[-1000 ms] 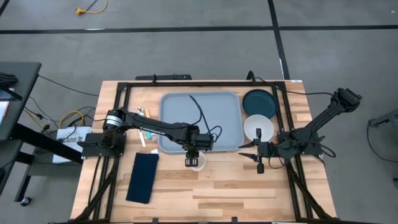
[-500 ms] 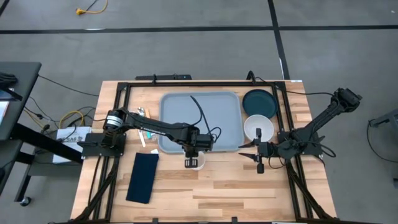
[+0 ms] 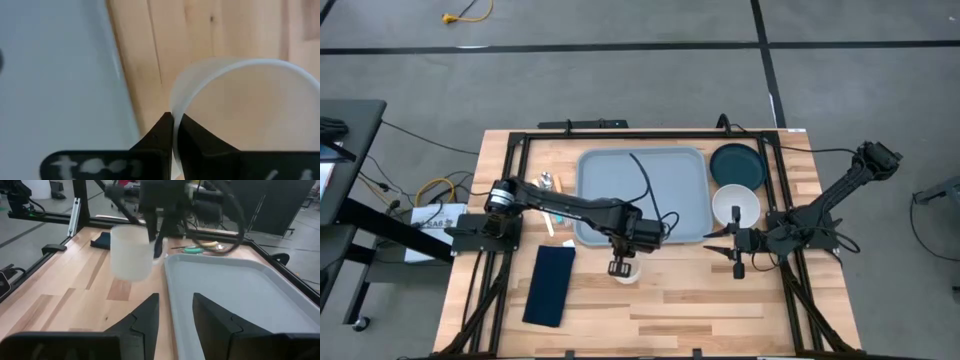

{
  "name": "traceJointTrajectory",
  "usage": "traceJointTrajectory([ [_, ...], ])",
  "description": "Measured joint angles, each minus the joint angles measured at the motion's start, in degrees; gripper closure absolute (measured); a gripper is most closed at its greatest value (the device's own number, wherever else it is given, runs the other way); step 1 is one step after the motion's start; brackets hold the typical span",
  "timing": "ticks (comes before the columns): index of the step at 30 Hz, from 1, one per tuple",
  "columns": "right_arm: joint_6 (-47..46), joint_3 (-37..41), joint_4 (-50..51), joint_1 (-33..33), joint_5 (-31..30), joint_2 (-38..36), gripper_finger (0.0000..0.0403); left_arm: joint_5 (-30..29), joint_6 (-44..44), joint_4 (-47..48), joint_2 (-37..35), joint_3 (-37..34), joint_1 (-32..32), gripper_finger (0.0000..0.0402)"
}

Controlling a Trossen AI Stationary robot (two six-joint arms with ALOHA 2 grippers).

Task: Set up tray
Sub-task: Put the white cup on the top left corner of the gray tray

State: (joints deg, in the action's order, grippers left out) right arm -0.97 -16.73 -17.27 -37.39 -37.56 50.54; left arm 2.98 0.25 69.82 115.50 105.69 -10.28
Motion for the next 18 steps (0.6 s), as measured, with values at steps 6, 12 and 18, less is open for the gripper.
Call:
traceJointTrajectory([
  [6,-0.02,0.00,-0.04,0.02,0.00,0.00,0.0290,-6.53,5.93,10.53,-1.17,5.93,3.06,0.0401],
  [12,0.00,0.00,-0.75,0.02,0.00,0.00,0.0290,-7.37,8.22,10.44,-6.48,3.80,14.10,0.0401],
  [18,-0.01,0.00,-0.91,0.01,0.00,0.00,0.0290,-10.75,10.96,4.95,-13.50,-2.78,29.51,0.0401],
])
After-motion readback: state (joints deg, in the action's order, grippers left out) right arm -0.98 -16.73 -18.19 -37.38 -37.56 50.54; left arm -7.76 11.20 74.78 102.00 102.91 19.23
